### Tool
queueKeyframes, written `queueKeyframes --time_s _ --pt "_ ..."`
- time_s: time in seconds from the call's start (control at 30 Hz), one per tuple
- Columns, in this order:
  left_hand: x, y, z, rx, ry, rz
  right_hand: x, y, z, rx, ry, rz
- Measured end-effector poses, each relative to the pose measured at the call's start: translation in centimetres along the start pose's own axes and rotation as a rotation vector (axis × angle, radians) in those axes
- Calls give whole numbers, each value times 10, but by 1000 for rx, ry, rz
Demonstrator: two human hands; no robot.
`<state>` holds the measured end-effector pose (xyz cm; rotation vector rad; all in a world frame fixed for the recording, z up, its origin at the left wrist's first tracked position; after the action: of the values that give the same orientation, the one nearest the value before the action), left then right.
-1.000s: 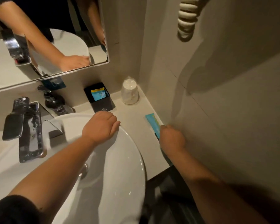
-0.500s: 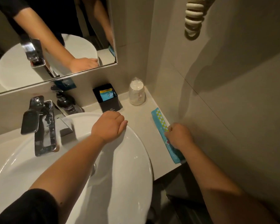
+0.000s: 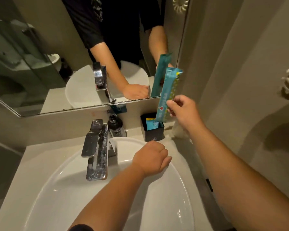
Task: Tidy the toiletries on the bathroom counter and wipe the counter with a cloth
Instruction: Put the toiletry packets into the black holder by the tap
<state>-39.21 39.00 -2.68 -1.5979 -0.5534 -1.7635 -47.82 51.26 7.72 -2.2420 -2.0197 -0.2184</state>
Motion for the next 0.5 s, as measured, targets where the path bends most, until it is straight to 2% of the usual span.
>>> queueKeyframes --time_s 0.17,0.33,0.5 --pt "1 -1 0 -14 1 27 -36 -21 34 -6 194 -68" --pt "3 -2 -1 -25 12 56 -43 -22 62 -39 405 -164" --pt "5 -1 2 -45 13 88 -44 -23 62 -2 546 -127"
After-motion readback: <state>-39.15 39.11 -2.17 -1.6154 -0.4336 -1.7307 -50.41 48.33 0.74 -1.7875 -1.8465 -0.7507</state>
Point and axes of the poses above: each hand's wrist, its own y-axis away from the middle knuckle, its own x-axis out of the back of the hand, z = x × y, the point moved 4 cm from there along -y, towards the middle knuckle, and after that the axes turned 1 degree about -x, right-handed, at the moved point
